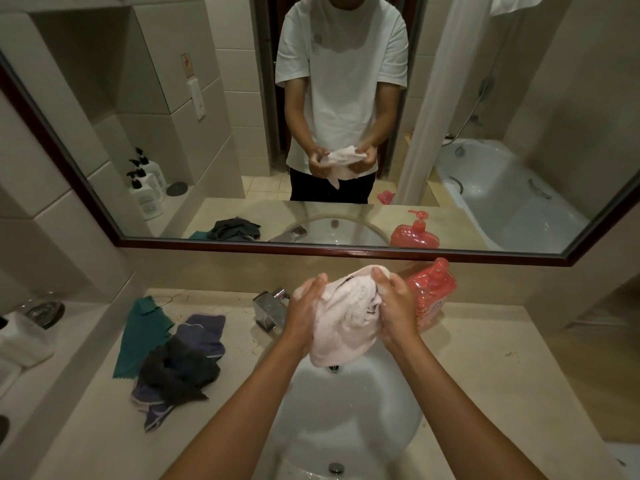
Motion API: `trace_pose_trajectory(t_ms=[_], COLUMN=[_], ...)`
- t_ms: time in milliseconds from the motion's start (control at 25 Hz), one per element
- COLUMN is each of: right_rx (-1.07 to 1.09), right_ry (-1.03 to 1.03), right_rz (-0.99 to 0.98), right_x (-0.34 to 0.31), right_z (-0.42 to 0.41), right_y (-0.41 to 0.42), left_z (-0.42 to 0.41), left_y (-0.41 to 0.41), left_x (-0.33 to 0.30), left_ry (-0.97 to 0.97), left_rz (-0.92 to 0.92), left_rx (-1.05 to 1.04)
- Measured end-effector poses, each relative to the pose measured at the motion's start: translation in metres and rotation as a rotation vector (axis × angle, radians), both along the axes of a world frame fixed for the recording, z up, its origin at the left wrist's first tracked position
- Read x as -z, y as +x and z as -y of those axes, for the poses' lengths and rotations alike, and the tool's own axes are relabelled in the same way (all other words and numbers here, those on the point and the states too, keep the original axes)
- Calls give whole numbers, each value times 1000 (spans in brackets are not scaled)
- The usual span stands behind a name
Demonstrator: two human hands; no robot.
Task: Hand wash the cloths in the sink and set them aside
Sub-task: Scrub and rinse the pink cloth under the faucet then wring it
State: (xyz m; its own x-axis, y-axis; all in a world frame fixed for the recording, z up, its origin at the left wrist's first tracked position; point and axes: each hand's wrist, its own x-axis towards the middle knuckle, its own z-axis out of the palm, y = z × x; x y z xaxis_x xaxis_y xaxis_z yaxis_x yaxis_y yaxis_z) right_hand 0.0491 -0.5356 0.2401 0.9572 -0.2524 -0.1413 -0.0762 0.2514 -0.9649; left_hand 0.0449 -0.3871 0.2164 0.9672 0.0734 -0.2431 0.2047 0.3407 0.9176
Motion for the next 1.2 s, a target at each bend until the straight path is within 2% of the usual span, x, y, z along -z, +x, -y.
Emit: trace_pose_trajectory(t_ms=[80,200,360,560,760,880,1000,1120,1200], right_rx=[-21,-91,88,210,133,73,18,82,142], right_ry=[-93,-183,-494,-498,-382,-349,-468,-614,-679], right_rz=[5,2,-110,-237,-340,-254,-61,62,69], right_x=[5,5,4,-2,-1,-3,-5,-5,-8], right_z=[-6,-28,-56,-59,-52,-52,-62,-70,-71], right_y=[-7,-23,-26,-5,9,5,-10,-22,-16], left_z=[1,7,21,22,15,14,7,6,9], left_y=[4,8,7,1,-4,-4,4,10,7], left_x=[-6,-17,-28,-24,-19,-18,-24,-27,-26], left_ry=[50,118,354,423,494,444,407,387,393], left_rz=[-22,-81,-69,-122,-77,-51,-83,-127,-120], left_rx=[-119,-155,-140,-98,-88,-120,-244,-207,-170])
